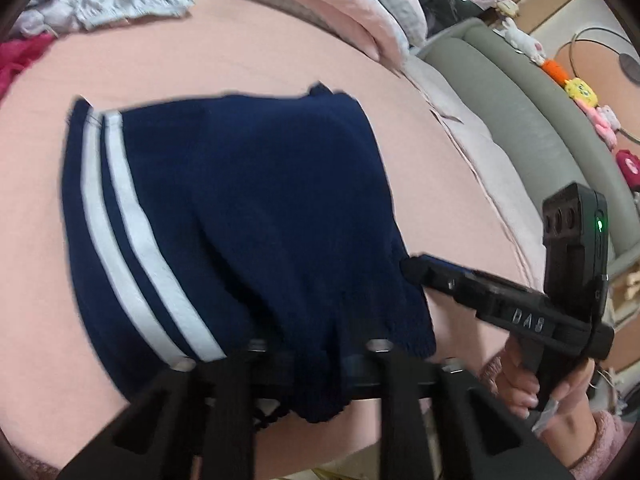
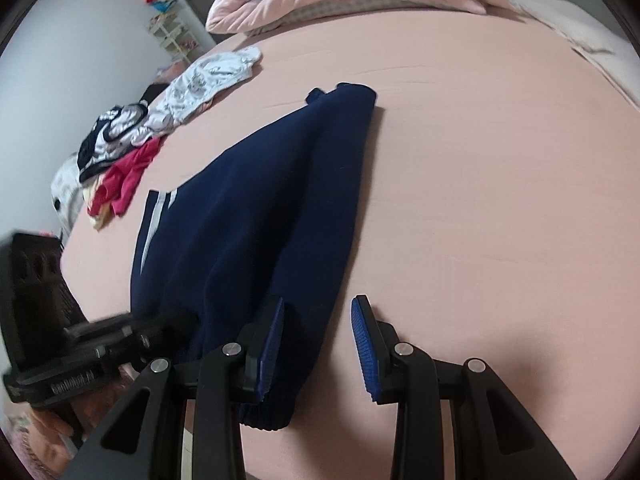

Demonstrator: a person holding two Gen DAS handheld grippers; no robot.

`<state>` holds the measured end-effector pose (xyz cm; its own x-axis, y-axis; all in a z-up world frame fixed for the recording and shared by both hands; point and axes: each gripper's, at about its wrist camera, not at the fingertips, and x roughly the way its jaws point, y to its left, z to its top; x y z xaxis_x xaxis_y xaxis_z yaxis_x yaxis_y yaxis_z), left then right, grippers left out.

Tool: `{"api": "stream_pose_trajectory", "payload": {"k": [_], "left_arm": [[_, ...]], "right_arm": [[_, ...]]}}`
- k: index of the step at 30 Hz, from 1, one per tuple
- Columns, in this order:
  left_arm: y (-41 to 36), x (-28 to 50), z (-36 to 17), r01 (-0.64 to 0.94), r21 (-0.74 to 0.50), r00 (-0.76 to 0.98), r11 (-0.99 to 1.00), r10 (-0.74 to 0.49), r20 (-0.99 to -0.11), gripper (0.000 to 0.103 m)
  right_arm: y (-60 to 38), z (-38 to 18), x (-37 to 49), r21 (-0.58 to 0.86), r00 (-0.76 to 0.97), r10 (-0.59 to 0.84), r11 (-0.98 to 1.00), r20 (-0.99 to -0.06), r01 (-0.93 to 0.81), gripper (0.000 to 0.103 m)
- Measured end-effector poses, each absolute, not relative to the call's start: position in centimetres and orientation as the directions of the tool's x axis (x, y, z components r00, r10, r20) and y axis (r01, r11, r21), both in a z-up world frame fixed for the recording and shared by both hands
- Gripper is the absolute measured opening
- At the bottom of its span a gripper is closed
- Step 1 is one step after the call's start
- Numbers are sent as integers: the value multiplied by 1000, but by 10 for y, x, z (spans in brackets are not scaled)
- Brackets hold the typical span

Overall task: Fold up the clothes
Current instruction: 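Fold the held shorts leg over onto the other leg with the left gripper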

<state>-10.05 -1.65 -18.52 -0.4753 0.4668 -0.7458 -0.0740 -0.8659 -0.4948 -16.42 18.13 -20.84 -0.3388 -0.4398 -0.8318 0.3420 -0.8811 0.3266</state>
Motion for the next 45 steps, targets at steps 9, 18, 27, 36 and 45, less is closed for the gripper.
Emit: {"api": "stream_pose_trajectory", "payload": {"k": [9, 18, 27, 36, 45], "left_arm": [[-26, -101, -116, -106, -395, -585, -913, 378, -717, 6], [-68, -96, -142, 17, -408, -546, -913, 333, -769, 6], [-80, -80, -192, 89, -443, -515, -892, 340, -787, 6], [-92, -67, -174, 62, -416, -523, -907, 326, -788, 12], [-130, -46, -190, 203, -545, -548, -814, 366, -752, 35]], "right_arm": [[176, -188, -170, 317, -394, -468, -864, -791, 390, 34], [145, -182, -155, 308, -366, -513, -816, -777, 490, 34], [133, -207, -153, 244, -342, -451, -828, -824, 504, 34], [168, -207, -169, 319, -330, -460, -859, -824, 401, 34], [155, -232, -170, 414, -190, -510, -825, -839, 385, 48]]}}
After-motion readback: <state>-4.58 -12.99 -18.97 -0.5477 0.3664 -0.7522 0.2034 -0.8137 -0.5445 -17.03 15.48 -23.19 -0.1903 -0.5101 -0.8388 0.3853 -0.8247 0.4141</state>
